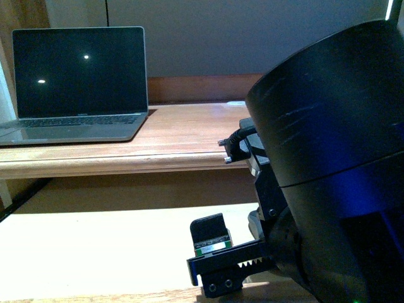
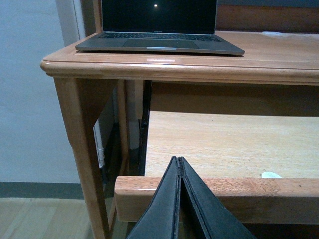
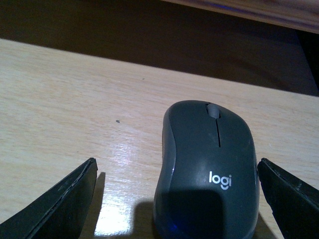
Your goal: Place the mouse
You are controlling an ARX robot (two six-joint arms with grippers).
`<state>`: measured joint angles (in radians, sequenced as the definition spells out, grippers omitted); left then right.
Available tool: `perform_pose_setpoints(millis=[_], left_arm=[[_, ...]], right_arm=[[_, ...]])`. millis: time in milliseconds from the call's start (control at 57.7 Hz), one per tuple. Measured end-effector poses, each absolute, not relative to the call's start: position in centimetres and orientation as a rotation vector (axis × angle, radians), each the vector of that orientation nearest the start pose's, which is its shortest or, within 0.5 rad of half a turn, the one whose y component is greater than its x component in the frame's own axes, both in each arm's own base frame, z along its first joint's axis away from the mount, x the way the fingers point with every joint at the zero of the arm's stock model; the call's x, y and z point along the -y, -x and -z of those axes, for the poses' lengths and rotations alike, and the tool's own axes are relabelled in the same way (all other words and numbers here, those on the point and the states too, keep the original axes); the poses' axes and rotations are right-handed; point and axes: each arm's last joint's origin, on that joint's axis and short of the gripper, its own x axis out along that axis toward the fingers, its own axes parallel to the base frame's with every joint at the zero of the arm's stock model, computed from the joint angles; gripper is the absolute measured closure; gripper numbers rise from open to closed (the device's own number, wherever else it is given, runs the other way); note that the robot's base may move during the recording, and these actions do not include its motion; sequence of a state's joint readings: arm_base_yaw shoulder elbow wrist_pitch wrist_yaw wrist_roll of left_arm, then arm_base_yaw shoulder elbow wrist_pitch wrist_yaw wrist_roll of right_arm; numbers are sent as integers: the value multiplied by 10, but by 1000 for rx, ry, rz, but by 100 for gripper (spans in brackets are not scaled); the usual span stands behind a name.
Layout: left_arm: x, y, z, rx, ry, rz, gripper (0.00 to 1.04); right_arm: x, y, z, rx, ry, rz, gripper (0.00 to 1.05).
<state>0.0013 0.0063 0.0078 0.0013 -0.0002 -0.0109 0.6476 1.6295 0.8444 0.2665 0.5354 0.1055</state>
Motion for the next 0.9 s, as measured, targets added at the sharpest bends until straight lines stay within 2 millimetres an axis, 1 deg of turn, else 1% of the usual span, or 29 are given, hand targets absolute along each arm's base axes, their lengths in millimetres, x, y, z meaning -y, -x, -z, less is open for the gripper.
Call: perform_pose_setpoints(millis=[139,433,555,745,815,901], left_arm=[[0,-98,-166,3,10,-2,102],[0,-98,-166,3,11,-2,102],[0,-98,-166,3,10,-2,102],[0,-98,-166,3,11,-2,102],[0,-98,-166,3,10,-2,102],[0,-98,-166,3,10,-2,102]], right_arm=[[-183,-283,-188,-458,187,-32,7],[-175,-288,-185,-507,140,-2,7],[-174,-290,-183,-520,116,-15,20],[-169,-292,-185,-526,84,-24,45],[-164,-293,-189,-523,73,-22,50],[-155,-294,-199,-508,50,-14,50]])
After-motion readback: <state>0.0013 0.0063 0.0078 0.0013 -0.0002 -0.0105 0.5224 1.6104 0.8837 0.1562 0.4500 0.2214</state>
